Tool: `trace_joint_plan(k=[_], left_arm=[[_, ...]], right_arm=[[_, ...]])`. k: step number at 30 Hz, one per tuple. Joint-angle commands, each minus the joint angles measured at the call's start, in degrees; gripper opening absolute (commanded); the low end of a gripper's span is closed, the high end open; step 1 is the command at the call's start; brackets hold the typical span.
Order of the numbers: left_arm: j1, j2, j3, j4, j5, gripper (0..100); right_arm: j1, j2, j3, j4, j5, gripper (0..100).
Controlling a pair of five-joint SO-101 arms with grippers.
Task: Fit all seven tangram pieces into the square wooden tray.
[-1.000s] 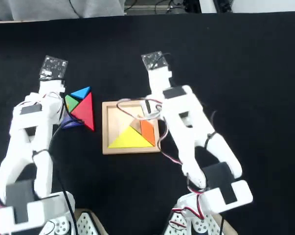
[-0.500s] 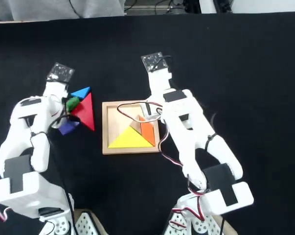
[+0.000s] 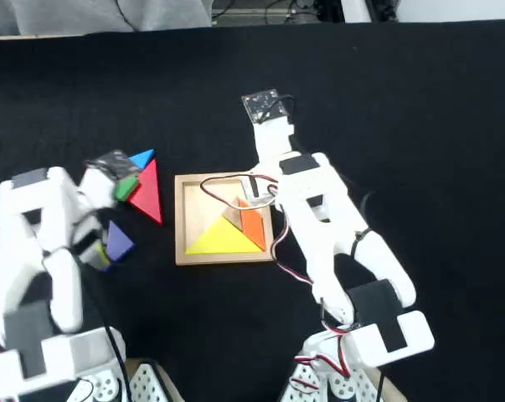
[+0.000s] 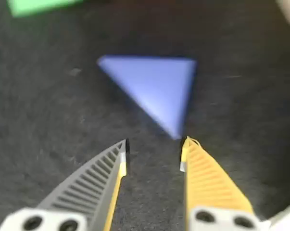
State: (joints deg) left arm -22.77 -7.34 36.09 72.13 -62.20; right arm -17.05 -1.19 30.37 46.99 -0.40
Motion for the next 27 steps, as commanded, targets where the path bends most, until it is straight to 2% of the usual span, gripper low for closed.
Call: trace_joint_plan(k=[1,4,8,10,13,16,20,24,27], left_arm=[[11.2,-13.9,5.9,-0.4,6.6,19],[15.1,-20.3,7.8,-3.3,14.6,20],[15.0,-23.4,1.0,7.3,21.0,21],[13.0,-21.5,-2.7,10.1,27.4,25],[7.7,-16.0,-5.0,8.3,34.9,30],[5.8,-8.7,-5.1,5.6,39.9,37],[6.0,-1.4,-4.9,1.2,42.5,36],[6.0,-0.4,-4.2,-0.6,43.0,36],[5.8,0.1,-1.5,-5.1,46.5,34]], right_arm=[[-0.6,-3.1,-0.2,-0.7,0.7,15.9],[-0.4,-3.1,0.0,-0.7,0.7,15.9],[1.0,-3.1,-0.2,-0.7,0.7,15.9],[1.2,-3.1,-0.3,-0.8,0.7,15.9],[1.1,-3.1,-0.2,-0.7,0.7,15.9],[1.0,-3.1,-0.1,-0.7,0.7,15.9],[1.1,-3.1,-0.1,-0.7,0.7,15.9],[1.1,-3.1,-0.2,-0.7,0.7,15.9],[1.2,-3.3,-0.2,-0.7,0.7,15.9]])
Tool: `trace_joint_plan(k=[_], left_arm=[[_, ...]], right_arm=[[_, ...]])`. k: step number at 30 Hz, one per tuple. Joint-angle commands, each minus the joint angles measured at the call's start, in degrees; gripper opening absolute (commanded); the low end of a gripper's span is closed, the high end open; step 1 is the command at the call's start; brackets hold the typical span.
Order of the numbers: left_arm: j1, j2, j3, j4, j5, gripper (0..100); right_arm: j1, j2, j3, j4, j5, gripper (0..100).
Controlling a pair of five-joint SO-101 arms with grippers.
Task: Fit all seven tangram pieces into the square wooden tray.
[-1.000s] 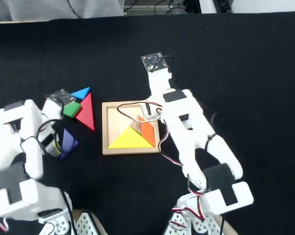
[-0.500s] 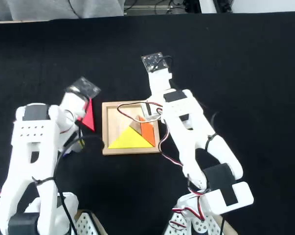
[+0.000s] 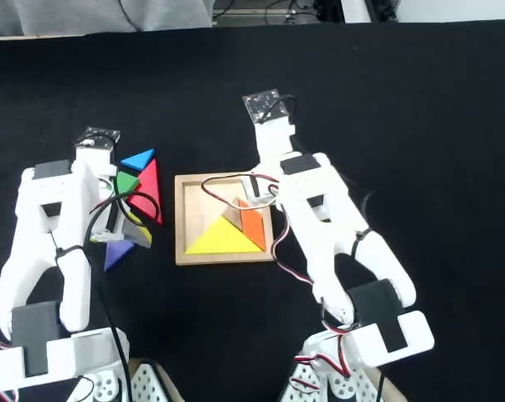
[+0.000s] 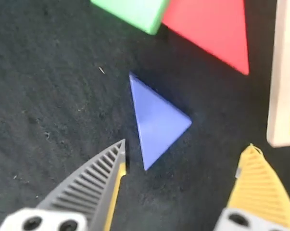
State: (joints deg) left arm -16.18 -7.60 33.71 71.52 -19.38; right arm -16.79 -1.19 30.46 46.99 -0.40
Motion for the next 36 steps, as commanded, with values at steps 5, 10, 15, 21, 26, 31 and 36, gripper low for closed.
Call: trace_joint_plan(k=[5,10,15,21,26,31,36], left_arm=[[0.0,0.0,6.4,-10.0,3.3,25],[-0.7,0.5,7.3,-10.2,3.2,25],[-0.2,0.5,6.8,-10.5,3.4,25],[0.6,1.1,8.6,-12.9,3.7,25],[0.6,2.1,8.7,-13.2,7.2,25],[2.5,2.3,9.8,-14.9,7.6,24],[4.6,2.3,10.0,-15.2,9.0,24]], right_arm=[[1.1,-3.5,-0.3,-0.7,0.7,15.9],[1.1,-3.2,-0.3,-0.7,0.7,15.9],[1.1,-3.1,-0.3,-0.7,0.7,15.9],[1.1,-3.1,-0.2,-0.7,0.7,15.9],[1.1,-3.1,-0.2,-0.7,0.7,15.9],[1.1,-3.1,-0.2,-0.7,0.7,15.9],[1.1,-3.1,-0.2,-0.7,0.7,15.9]])
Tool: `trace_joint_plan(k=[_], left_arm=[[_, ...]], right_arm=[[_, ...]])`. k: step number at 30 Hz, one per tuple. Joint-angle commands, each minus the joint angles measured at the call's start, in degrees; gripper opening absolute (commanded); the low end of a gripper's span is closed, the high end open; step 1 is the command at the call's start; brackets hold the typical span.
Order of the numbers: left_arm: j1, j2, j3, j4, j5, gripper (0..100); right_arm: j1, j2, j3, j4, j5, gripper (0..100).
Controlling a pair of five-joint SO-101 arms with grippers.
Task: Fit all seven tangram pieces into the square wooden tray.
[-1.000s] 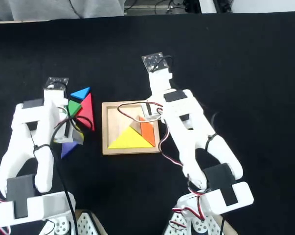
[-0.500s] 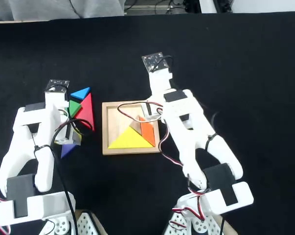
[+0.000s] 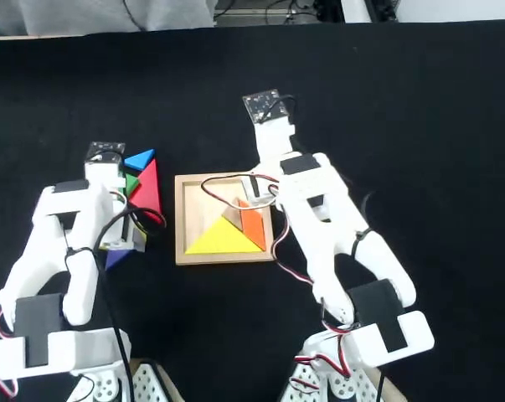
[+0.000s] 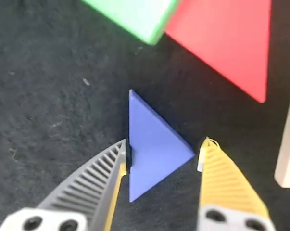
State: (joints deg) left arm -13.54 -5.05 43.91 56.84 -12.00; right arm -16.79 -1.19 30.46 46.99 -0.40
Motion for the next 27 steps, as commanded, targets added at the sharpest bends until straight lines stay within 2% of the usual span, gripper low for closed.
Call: trace_joint_plan(k=[1,19,24,27], left_arm=[[2.1,-0.3,-0.2,-0.5,2.5,24],[1.5,-0.2,0.6,-2.5,3.5,24],[1.8,-0.2,0.6,-2.8,3.5,15],[1.8,-0.2,0.7,-2.5,3.5,15]], right_arm=[[1.1,-3.1,-0.2,-0.7,0.7,15.9],[1.1,-3.2,0.0,-0.6,0.7,15.9],[1.1,-3.2,0.0,-0.6,0.7,15.9],[2.0,-3.1,-0.1,-0.6,0.7,15.9]])
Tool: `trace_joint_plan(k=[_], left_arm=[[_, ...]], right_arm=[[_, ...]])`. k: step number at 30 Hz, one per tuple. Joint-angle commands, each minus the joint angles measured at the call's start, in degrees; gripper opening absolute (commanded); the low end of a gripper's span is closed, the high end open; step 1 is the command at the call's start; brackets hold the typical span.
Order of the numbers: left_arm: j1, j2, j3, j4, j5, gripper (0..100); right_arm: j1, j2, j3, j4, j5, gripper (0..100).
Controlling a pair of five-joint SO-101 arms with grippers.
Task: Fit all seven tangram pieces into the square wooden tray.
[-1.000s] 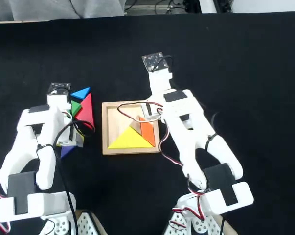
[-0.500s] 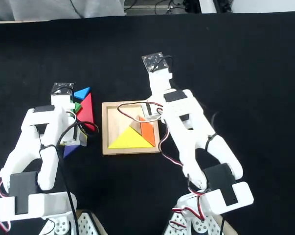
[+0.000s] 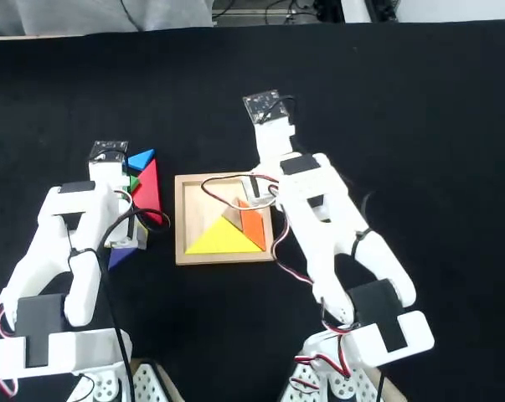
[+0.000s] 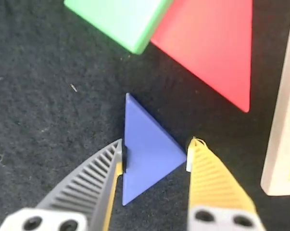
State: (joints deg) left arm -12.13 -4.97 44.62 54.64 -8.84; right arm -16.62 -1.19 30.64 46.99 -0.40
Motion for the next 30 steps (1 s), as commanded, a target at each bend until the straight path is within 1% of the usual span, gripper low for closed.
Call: trace_joint_plan(k=[1,4,6,9,11,12,14,16,19,20,23,25,27,30], left_arm=[[0.3,-0.3,0.1,-0.3,0.4,15],[0.6,-1.2,0.2,1.1,0.4,15],[1.5,-3.6,-4.1,7.4,2.2,15],[5.1,-9.1,-12.7,17.8,10.1,15],[8.4,-12.2,-18.9,22.6,16.0,15],[10.4,-13.6,-21.3,24.0,20.0,15],[15.2,-15.5,-24.6,24.0,28.6,15],[21.1,-16.2,-26.9,20.9,35.3,15],[29.4,-15.1,-26.2,9.8,43.3,15],[31.2,-14.3,-25.5,6.0,43.9,15],[33.0,-11.3,-23.5,-2.9,43.3,15],[34.5,-8.0,-22.3,-7.6,44.6,15],[35.7,-4.6,-22.4,-8.9,48.7,15],[36.3,-0.4,-23.5,-8.7,58.1,15]], right_arm=[[2.3,-3.1,-0.5,-0.6,0.7,15.9],[3.7,-3.6,-0.6,-0.8,0.7,15.9],[4.8,-3.6,-0.8,-0.8,0.7,15.9],[8.4,-3.6,-2.6,-0.7,0.7,15.9],[11.4,-3.6,-3.4,-0.8,0.3,15.9],[12.8,-3.6,-3.9,-0.8,0.3,15.9],[15.0,-3.2,-4.6,-1.0,0.3,15.9],[16.6,-3.1,-4.9,-1.1,0.2,15.9],[17.4,-3.1,-4.9,-1.1,0.2,15.9],[17.4,-3.1,-4.8,-1.1,0.2,15.9],[17.4,-3.1,-4.6,-1.1,0.2,15.9],[17.5,-3.1,-4.7,-1.1,0.2,15.9],[17.5,-3.1,-4.7,-1.1,0.3,15.9],[18.9,-3.1,-4.8,-1.3,0.4,15.9]])
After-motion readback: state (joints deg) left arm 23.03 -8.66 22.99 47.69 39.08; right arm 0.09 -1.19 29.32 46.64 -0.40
